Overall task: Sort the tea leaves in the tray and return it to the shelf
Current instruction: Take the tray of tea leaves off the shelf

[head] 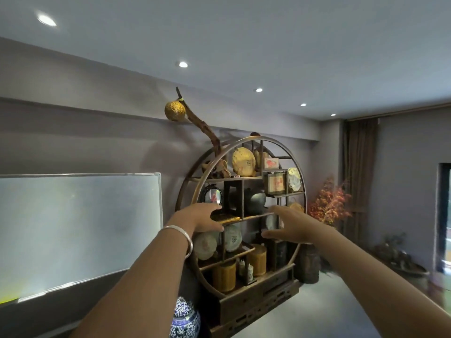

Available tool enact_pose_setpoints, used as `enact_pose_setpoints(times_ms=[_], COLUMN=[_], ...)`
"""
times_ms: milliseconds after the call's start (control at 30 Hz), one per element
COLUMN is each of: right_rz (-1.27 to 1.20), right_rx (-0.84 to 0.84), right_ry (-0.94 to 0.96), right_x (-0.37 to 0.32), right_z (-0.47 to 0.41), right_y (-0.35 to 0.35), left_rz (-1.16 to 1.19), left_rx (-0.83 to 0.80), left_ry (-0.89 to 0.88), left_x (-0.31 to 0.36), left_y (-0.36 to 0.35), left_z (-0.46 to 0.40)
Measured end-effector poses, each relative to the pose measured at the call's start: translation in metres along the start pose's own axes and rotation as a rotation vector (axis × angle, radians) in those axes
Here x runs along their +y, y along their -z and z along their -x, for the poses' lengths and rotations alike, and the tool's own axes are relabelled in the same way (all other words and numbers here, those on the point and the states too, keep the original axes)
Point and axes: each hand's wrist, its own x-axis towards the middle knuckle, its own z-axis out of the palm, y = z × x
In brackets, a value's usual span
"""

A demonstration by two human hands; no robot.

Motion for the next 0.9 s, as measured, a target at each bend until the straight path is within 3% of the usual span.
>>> enact_pose_setpoints(times_ms=[367,900], right_rz=[0.013,0.043], right_rx=[-0.002,-0.04], right_ry=[-0.089,-0.026], right_x=[0.074,0.252], right_z=[-0.199,-0.503], right_y=[-0.071,-0.173], left_rz=[-0.015,0.027], left_rx=[-0.061,-0.044], left_ry=[-0.036,0.007], left_x=[-0.104,-0.179], left_y=[-0.037,-0.118], left_z=[-0.227,-0.558])
